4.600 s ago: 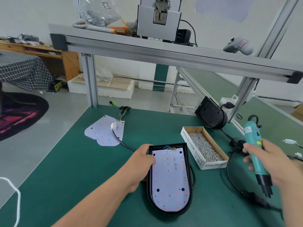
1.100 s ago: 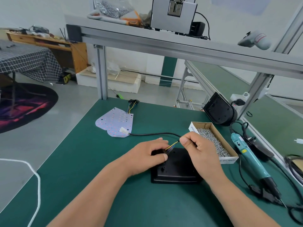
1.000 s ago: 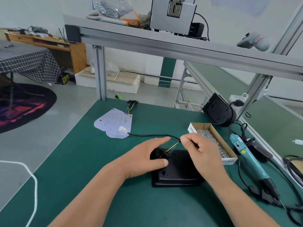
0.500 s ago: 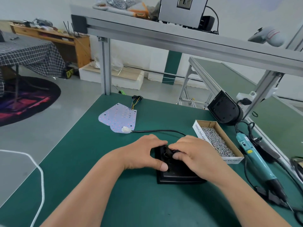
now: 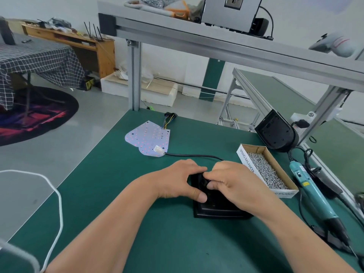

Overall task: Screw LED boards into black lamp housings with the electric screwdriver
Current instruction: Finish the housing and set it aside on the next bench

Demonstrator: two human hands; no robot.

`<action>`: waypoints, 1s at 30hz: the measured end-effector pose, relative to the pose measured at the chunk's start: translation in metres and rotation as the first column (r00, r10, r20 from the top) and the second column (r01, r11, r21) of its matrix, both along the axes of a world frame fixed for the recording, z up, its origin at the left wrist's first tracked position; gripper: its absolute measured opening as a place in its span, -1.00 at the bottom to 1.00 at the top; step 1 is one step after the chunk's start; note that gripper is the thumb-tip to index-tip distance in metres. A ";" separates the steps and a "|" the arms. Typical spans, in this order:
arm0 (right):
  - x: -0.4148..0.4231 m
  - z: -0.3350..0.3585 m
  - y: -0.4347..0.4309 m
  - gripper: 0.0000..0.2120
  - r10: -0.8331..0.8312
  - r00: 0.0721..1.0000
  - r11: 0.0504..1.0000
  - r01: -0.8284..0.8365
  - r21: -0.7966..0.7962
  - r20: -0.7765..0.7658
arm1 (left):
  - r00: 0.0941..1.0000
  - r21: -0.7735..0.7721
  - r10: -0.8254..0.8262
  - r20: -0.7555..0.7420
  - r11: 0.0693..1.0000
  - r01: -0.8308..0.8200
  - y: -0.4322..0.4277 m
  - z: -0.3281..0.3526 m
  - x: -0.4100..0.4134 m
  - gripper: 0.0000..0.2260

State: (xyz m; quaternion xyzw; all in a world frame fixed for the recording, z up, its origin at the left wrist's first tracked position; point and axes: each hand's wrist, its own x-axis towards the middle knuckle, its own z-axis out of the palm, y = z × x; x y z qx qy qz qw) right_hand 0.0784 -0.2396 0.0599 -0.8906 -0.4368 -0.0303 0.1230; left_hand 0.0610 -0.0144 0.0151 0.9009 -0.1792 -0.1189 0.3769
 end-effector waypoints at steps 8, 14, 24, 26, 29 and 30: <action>0.003 0.002 0.006 -0.93 -0.006 1.000 1.000 0.005 -0.006 -0.030 | 0.997 -0.066 -0.062 0.035 0.996 0.064 0.000 0.004 -0.001 -0.65; -0.003 -0.005 0.007 -0.91 -0.136 0.983 0.982 0.150 0.116 -0.122 | 0.998 -0.099 -0.065 0.027 0.993 0.067 -0.001 0.005 -0.003 -0.65; -0.008 -0.009 0.018 -0.86 -0.149 0.988 0.988 0.150 -0.033 0.043 | 0.999 -0.082 -0.030 0.019 0.996 0.031 -0.002 0.002 -0.002 -0.70; -0.006 -0.011 0.006 -0.90 -0.204 0.963 0.968 0.225 0.113 -0.177 | 1.000 -0.019 0.007 0.024 1.000 -0.006 -0.001 -0.004 -0.001 -0.41; -0.001 -0.014 -0.006 -0.73 -0.166 0.939 0.954 0.231 0.193 -0.301 | 0.996 -0.002 0.082 0.033 0.997 -0.082 0.000 -0.006 -0.003 -0.10; 0.000 -0.015 -0.008 -0.71 -0.163 0.935 0.948 0.237 0.213 -0.314 | 0.995 -0.009 0.095 0.036 0.995 -0.095 -0.001 -0.007 -0.004 -0.09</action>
